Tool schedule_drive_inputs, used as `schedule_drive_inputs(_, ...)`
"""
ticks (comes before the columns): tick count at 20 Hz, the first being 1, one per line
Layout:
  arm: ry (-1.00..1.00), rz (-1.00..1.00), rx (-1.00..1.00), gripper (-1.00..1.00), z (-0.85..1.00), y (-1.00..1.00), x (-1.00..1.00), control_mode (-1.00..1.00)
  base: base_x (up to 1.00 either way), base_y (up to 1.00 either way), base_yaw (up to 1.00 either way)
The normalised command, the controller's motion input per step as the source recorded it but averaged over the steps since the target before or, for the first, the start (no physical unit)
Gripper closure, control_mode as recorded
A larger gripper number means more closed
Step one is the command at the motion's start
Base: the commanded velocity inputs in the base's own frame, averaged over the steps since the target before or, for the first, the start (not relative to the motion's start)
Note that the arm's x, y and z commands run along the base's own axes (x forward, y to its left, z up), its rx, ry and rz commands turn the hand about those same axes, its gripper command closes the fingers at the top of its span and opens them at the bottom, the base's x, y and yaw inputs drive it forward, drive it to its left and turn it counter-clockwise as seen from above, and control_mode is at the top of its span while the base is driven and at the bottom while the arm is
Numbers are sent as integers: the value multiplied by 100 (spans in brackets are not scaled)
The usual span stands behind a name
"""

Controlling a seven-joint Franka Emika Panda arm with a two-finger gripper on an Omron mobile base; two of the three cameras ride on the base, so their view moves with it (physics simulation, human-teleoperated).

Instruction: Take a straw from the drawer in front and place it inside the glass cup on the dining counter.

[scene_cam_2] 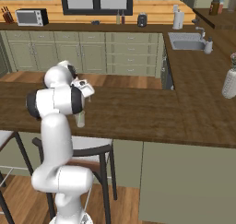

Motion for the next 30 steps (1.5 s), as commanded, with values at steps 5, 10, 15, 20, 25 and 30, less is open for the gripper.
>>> schedule_drive_inputs(5,-6,7,28,-100,-11,0,1,-100,0,0,0)
schedule_drive_inputs(10,-28,11,20,-100,12,0,-19,-100,0,0,0)
schedule_drive_inputs(15,-31,9,13,-100,16,0,-50,-100,0,0,0)
schedule_drive_inputs(20,-24,3,1,-100,49,-3,-96,-100,0,0,0)
schedule_drive_inputs(25,-18,0,1,-100,85,-32,-100,-100,0,0,0)
schedule_drive_inputs(30,-1,0,9,-100,88,-61,-100,-100,0,0,0)
